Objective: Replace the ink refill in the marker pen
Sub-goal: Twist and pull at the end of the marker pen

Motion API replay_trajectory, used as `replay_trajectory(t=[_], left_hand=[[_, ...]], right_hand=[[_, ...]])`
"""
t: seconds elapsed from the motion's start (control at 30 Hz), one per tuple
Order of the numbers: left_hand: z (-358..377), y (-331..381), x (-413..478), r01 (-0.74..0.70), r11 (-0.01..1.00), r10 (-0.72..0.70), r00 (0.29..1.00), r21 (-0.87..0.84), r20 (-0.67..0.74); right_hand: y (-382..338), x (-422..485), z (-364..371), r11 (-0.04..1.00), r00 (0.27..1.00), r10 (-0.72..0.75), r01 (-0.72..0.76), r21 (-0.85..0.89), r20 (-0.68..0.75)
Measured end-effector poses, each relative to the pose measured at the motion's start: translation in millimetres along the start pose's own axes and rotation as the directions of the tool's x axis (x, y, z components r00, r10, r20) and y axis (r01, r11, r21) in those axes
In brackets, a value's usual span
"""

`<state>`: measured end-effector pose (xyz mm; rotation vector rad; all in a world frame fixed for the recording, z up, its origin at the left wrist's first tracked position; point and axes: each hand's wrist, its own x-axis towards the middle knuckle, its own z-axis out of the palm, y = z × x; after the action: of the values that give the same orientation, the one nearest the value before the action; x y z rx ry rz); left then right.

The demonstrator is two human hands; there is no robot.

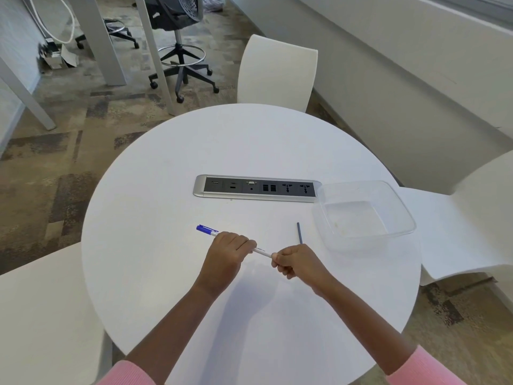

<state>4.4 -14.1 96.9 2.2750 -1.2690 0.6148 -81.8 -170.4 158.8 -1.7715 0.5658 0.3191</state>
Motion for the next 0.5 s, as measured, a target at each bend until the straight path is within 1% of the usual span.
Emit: replay_trajectory(t=[0.03,0.07,0.1,0.17,0.23,0.27,0.3,0.33,0.37,0.43,0.5], left_hand=[[0,0,1,0.012,1.000,-0.012,1.000,0.000,0.005],[0,0,1,0.022,1.000,-0.022,1.000,0.001,0.008],[0,0,2,0.028,1.000,-0.028,1.000,0.002,0.010],[-1,0,3,0.028,1.000,-0.028,1.000,0.005,0.012],[-1,0,3,0.023,1.000,-0.023,1.000,0.002,0.005],[-1,-1,3,0.021,1.000,-0.021,1.000,-0.003,0.000],[0,-1,3,0.019,1.000,-0.019,1.000,-0.008,-0.006],[0,0,2,0.017,1.000,-0.017,1.000,-0.012,-0.012],[1,0,2,0.014,1.000,-0.014,1.000,-0.015,-0.018],[1,0,2,0.007,1.000,-0.008,0.999,-0.015,-0.031],[2,1,3,0.001,1.000,-0.002,0.999,-0.007,-0.053]], right_hand=[[1,-1,2,0.995,0.998,-0.046,0.042,-0.092,-0.040],[2,-2,4,0.971,0.988,-0.122,0.098,-0.219,-0.096],[6,-2,8,0.924,0.964,-0.221,0.158,-0.348,-0.148],[15,-3,13,0.797,0.888,-0.410,0.240,-0.554,-0.206],[20,-2,16,0.644,0.799,-0.568,0.285,-0.710,-0.195],[21,-1,16,0.564,0.758,-0.626,0.278,-0.778,-0.183],[21,0,16,0.500,0.724,-0.669,0.271,-0.823,-0.168],[21,1,16,0.465,0.704,-0.693,0.271,-0.843,-0.155],[22,3,16,0.448,0.692,-0.707,0.278,-0.850,-0.146],[23,5,15,0.468,0.703,-0.698,0.305,-0.830,-0.135],[19,5,15,0.565,0.772,-0.617,0.301,-0.768,-0.151]])
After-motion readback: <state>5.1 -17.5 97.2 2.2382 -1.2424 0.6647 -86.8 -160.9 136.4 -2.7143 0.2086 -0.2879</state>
